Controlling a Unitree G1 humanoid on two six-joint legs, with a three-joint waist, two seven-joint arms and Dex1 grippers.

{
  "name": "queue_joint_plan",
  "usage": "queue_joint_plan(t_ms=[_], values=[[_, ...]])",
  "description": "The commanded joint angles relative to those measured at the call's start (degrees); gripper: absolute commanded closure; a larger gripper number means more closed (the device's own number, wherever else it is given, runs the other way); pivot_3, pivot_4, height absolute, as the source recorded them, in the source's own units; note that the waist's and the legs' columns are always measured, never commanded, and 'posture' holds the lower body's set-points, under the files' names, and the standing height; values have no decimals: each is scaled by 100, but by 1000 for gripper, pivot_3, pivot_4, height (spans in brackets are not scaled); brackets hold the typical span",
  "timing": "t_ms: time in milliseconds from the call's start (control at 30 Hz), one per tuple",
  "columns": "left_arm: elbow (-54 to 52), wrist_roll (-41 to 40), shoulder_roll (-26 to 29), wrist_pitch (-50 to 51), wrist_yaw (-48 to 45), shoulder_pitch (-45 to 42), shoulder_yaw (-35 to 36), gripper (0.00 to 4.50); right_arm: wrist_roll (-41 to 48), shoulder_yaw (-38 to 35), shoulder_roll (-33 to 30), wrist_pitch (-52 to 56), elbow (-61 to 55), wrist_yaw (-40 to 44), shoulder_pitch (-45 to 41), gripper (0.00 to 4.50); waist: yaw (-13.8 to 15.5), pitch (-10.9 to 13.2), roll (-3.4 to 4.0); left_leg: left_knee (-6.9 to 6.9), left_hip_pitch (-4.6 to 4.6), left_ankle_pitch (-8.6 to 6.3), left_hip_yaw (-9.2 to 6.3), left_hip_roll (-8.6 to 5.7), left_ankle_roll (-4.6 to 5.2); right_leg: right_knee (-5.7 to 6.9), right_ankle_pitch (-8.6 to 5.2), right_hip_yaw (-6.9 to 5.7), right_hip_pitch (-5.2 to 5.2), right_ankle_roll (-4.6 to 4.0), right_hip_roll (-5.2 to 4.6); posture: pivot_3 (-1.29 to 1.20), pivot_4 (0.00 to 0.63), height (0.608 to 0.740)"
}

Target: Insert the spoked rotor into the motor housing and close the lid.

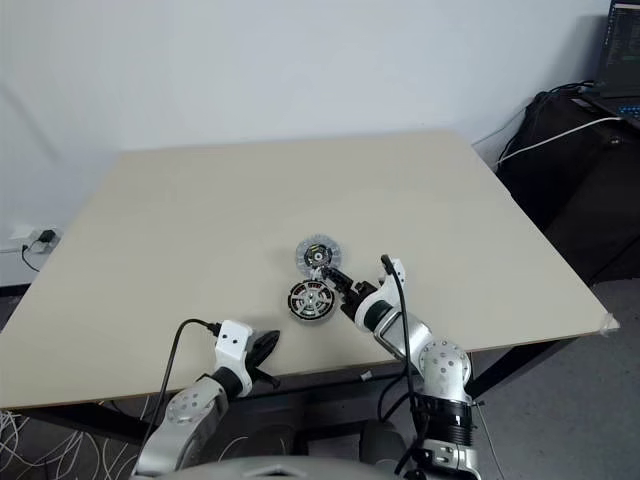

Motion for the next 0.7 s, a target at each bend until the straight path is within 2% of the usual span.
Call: queue_joint_plan(t_ms=[33, 133, 233, 333, 433, 567, 700], values=[[-214, -53, -25, -24, -8, -75, -10, 4500, 21, -31, -72, -62, -420, -29, -51, 639, 1, 0, 0, 1, 0, 0, 0, 0, 0, 0, 0, 0, 0, 0, 0, 0, 0, 740], [-208, -54, -28, -26, -6, -87, -4, 4500, -826, 480, -441, -477, -904, 593, -2, 639, 4, 1, 0, 2, -1, 0, 1, -2, 0, -1, 0, 0, 0, 0, -2, 0, 0, 740], [-203, -51, -26, -32, -7, -96, -2, 4500, -2312, 1606, -1129, -1149, -1141, 1280, 15, 1245, 1, 1, -1, 2, 0, 0, 2, -2, 0, -1, 0, 0, 0, 1, 1, 0, 0, 740], [-201, -53, -18, -36, -18, -101, -2, 4500, -3601, 2614, -1637, -1808, -952, 1724, -47, 2177, -3, 0, -6, 2, 4, 1, 6, -1, 0, -1, -1, 0, 2, 1, 4, 0, 0, 740], [-202, -50, -13, -32, -25, -103, -9, 4500, -4092, 2969, -1554, -2081, -519, 1977, -143, 3167, 7, 2, -10, 3, 6, 1, 5, 0, 0, 1, -1, 0, 3, 0, 5, 0, 0, 740], [-198, -38, -10, -38, -23, -102, -10, 4500, -4524, 3070, -1285, -2281, 114, 2177, -385, 4476, 25, 12, -25, 10, 7, 1, 5, -2, 0, 1, 2, 1, 8, 5, 3, 0, 0, 740], [-216, -39, -17, -41, -6, -70, -1, 4500, -4785, 2996, -1077, -2389, 565, 2367, -706, 4476, 37, 14, -30, 11, 7, 1, 4, -3, -1, 1, 5, 1, 8, 7, 2, 0, 0, 740]])
